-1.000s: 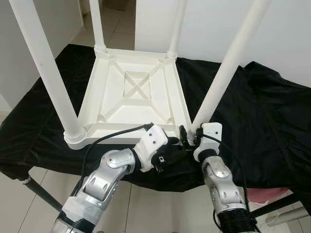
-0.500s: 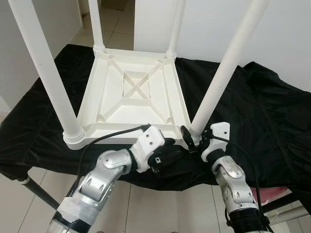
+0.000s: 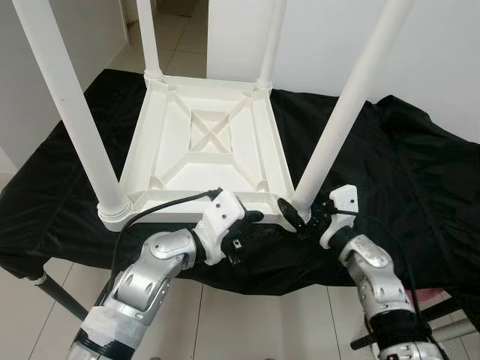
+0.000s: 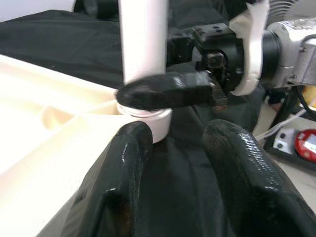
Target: Building children table
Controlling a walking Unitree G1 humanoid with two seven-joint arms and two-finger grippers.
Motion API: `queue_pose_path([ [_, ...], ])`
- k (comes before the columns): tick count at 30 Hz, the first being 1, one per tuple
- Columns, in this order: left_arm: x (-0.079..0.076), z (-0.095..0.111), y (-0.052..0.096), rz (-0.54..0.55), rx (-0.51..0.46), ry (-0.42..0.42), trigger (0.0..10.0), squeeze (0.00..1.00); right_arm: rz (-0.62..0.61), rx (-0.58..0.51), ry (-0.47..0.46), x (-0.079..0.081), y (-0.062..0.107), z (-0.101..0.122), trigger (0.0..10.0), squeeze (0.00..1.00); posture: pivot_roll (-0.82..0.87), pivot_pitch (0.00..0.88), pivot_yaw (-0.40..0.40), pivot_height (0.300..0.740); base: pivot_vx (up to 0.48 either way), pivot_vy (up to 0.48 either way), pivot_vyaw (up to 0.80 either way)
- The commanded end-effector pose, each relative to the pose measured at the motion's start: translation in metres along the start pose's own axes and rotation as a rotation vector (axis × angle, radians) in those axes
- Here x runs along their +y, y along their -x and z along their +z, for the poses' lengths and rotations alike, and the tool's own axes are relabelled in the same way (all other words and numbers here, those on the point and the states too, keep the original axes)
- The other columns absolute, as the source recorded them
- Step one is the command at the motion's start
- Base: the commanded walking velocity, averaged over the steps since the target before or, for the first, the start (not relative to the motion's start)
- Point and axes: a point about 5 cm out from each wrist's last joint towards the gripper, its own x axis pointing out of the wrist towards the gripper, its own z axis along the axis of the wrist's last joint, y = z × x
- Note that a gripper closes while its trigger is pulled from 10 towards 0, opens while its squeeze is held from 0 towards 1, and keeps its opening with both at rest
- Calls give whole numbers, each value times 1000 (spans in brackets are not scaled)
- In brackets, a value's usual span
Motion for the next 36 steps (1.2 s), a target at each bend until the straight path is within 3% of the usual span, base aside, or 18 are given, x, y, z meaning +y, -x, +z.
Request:
queue_pose_path([
  [1,-7,3,-5,-73,10,0,10000,0,49,20,1,-1,-2,-3,10000,0,-9,0,-71,740,0,0,0],
  [9,-11,6,-9,-88,26,4,10000,0,109,48,23,-2,-19,-2,10000,0,-10,0,-72,740,0,0,0],
  [10,-11,8,-10,-86,26,7,10000,0,127,57,38,-3,-22,-3,3961,0,1,0,-81,740,0,0,0],
  [11,-11,8,-10,-86,26,7,10000,0,127,57,38,-3,-22,-3,3961,0,1,0,-81,740,0,0,0],
  [12,-10,9,-11,-81,24,3,10000,0,133,65,48,-5,-22,-4,0,0,1,0,-81,740,0,0,0],
  [27,-11,11,-11,-64,17,6,10000,0,137,84,26,-10,-11,-15,0,0,7,0,-93,740,0,0,0],
  [28,-12,11,-12,-64,15,8,10000,0,121,75,16,-10,-10,-15,6549,0,3,0,-92,740,0,0,0],
  [29,-12,11,-12,-64,15,8,10000,0,121,75,16,-10,-10,-15,6549,0,3,0,-92,740,0,0,0],
  [30,-11,11,-13,-62,9,7,10000,0,81,62,11,-9,-9,-15,10000,0,-2,0,-94,740,0,0,0],
  [36,-11,11,-14,-55,1,6,10000,0,-110,63,-20,-4,-8,-17,10000,0,-7,0,-95,740,0,0,0],
])
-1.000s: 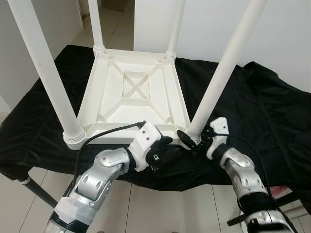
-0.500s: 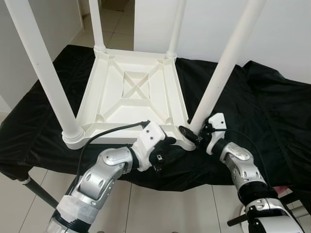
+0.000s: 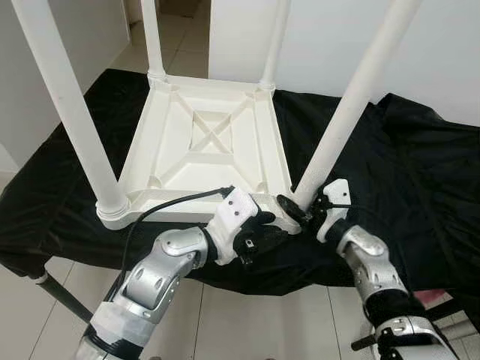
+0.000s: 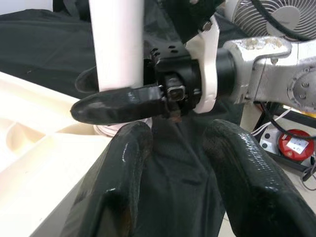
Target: Building children table
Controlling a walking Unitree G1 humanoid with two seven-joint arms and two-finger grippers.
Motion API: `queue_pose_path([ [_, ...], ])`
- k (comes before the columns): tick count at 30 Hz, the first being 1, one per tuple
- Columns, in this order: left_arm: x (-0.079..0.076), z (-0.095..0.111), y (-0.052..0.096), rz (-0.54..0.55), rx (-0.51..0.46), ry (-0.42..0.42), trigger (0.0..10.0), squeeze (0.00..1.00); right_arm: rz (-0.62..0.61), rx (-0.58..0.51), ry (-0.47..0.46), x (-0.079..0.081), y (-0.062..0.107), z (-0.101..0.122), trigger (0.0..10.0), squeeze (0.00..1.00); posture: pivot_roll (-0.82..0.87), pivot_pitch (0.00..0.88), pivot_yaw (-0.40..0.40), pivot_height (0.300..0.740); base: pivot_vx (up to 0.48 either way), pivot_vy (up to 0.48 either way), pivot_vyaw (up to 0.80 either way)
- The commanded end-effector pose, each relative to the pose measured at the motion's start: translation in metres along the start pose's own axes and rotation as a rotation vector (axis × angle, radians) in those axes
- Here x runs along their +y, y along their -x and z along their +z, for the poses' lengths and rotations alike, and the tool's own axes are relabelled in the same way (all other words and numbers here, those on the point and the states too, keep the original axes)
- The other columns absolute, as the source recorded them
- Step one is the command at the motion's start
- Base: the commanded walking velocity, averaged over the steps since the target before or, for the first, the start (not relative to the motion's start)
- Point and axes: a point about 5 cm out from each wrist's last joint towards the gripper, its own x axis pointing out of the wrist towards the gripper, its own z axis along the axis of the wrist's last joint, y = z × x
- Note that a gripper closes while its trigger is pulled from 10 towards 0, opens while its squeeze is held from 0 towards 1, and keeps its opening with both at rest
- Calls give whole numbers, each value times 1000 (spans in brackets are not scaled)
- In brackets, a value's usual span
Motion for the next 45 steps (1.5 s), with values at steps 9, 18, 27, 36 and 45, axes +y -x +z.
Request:
queue_pose_path([
  [9,-1,0,-3,-3,-2,-14,10000,0,-369,86,-56,8,9,-16,10000,0,-12,0,-91,740,0,0,0],
  [18,0,2,-4,1,-10,-13,10000,0,-552,70,-155,49,-8,-15,10000,0,-3,0,-99,740,0,0,0],
  [27,-1,2,-6,7,-16,-8,10000,0,-541,57,-154,51,-8,-6,10000,1000,-5,0,-98,740,0,0,0],
  [36,1,3,-6,23,-17,-17,10000,0,-409,-23,-102,41,-1,4,10000,1000,-16,0,-88,740,0,0,0],
  [45,3,1,-7,30,-10,-30,10000,0,-151,-36,-44,24,7,5,10000,0,-15,0,-84,740,0,0,0],
])
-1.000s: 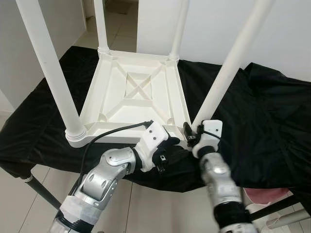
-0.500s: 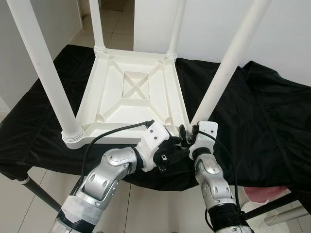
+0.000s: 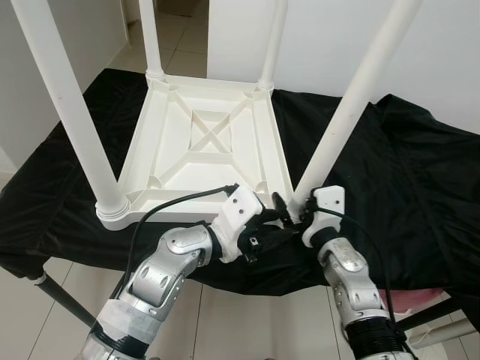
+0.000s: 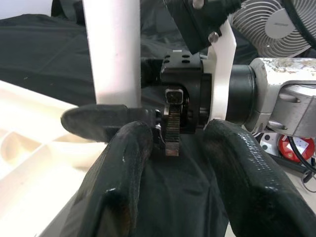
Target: Building children table
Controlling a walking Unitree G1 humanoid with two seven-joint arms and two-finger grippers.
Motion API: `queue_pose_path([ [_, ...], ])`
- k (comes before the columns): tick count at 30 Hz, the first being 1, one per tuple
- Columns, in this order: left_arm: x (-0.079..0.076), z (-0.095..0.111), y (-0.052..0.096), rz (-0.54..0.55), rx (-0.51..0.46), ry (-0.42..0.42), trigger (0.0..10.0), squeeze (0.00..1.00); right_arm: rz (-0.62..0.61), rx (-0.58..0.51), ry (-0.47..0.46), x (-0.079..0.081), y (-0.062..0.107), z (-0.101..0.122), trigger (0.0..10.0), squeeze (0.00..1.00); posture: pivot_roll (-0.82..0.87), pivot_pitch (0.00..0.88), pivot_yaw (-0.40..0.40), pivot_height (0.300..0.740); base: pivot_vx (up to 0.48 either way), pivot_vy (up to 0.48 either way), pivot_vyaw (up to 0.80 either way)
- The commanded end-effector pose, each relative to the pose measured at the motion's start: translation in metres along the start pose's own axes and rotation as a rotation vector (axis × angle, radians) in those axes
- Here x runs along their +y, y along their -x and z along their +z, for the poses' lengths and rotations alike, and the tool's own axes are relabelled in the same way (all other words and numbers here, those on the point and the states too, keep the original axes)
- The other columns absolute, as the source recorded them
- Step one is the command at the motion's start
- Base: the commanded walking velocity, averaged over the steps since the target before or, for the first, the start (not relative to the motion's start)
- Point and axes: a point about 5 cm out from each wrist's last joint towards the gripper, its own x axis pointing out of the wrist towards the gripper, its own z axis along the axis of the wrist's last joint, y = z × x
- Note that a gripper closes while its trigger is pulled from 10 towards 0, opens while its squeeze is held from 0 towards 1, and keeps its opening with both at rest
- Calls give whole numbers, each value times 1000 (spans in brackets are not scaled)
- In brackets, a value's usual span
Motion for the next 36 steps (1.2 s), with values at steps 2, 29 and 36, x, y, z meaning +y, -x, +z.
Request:
queue_pose_path([
  [2,1,0,-1,28,5,-17,10000,0,45,3,-11,-1,-1,0,10000,0,-15,0,-84,740,0,0,0],
  [29,3,1,-1,36,1,-34,10000,0,208,76,22,-18,-4,-9,10000,0,-5,0,-85,740,0,0,0],
  [36,3,1,-2,33,-5,-40,10000,0,26,43,-5,-16,-8,-5,10000,0,-14,0,-78,740,0,0,0],
])
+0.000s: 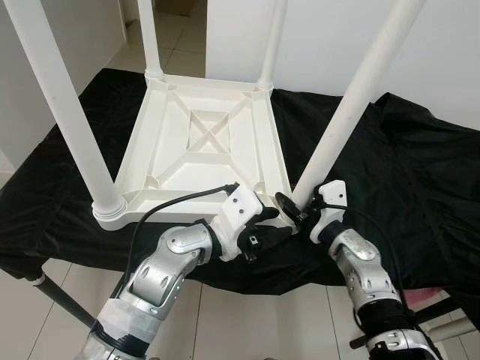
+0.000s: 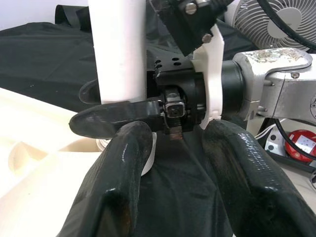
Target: Building children table
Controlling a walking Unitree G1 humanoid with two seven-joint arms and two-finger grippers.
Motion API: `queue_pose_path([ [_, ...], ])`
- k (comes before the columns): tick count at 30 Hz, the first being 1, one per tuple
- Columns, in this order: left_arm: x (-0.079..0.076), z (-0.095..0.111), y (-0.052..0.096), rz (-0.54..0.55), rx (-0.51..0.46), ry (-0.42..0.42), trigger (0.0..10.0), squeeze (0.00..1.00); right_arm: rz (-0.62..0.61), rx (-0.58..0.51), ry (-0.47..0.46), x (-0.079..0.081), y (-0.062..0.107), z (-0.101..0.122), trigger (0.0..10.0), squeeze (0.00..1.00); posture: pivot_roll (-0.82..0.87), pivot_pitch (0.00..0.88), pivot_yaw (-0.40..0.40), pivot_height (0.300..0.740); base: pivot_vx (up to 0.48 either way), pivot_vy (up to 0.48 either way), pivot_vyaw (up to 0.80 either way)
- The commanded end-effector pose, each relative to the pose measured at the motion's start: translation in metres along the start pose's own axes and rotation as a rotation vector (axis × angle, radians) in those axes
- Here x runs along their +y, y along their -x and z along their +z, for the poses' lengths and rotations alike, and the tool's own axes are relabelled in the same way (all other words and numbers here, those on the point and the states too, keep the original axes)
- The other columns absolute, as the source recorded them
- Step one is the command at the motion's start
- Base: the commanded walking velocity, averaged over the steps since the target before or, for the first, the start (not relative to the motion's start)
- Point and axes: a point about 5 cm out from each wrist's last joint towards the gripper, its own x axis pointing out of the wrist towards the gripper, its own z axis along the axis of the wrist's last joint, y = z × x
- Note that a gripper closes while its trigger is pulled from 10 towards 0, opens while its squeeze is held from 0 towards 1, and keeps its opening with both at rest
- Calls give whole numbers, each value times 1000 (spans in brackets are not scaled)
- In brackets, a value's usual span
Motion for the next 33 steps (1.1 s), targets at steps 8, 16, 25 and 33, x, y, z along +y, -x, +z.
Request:
queue_pose_path([
  [8,1,0,-3,14,3,-16,10000,0,-374,62,-84,7,3,-13,10000,0,-19,0,-75,740,0,0,0],
  [16,0,0,-6,12,-5,-11,10000,0,-502,87,-168,37,-7,-17,10000,0,-17,0,-81,740,0,0,0],
  [25,-2,0,-7,10,-5,-13,10000,0,-432,71,-143,35,-8,-11,10000,1000,-18,0,-81,740,0,0,0],
  [33,-1,0,-5,39,-8,-51,10000,0,-315,-1,-74,26,-2,1,10000,1000,-12,0,-84,740,0,0,0],
])
